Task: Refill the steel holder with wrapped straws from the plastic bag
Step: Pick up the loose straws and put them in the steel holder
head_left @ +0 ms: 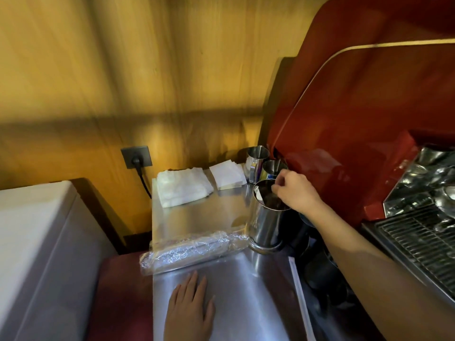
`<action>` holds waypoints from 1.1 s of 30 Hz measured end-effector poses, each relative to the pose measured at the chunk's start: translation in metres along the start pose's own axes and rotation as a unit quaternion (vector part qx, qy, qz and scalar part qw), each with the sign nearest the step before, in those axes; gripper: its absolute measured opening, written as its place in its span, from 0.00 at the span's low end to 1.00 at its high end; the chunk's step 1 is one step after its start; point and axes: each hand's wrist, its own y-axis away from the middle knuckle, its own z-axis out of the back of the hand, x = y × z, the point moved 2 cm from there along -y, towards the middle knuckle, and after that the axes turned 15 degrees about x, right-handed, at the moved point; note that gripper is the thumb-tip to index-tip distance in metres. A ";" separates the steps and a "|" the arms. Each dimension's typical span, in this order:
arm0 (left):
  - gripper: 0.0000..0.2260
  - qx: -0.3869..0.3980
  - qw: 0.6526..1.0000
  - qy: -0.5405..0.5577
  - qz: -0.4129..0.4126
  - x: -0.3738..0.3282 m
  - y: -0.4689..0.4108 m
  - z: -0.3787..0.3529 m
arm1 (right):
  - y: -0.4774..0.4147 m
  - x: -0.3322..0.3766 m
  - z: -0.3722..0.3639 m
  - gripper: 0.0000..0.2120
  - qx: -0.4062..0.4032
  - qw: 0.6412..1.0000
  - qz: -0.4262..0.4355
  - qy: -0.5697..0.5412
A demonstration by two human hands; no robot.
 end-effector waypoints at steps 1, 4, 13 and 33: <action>0.34 0.002 1.000 -0.001 0.000 0.000 0.000 0.000 | 0.005 0.000 0.001 0.04 -0.012 1.000 0.014 -0.006; 0.34 -0.004 1.000 0.001 0.000 -0.003 0.002 0.003 | 0.026 -0.001 -0.003 0.03 -0.032 0.997 0.063 -0.015; 0.34 -0.004 1.000 0.004 -0.011 -0.009 0.006 0.009 | 0.084 -0.046 -0.069 0.06 0.009 0.994 0.034 0.107; 0.21 -0.011 1.000 -0.009 0.003 -0.011 0.011 0.015 | 0.088 -0.092 -0.133 0.13 0.159 0.948 -0.152 0.231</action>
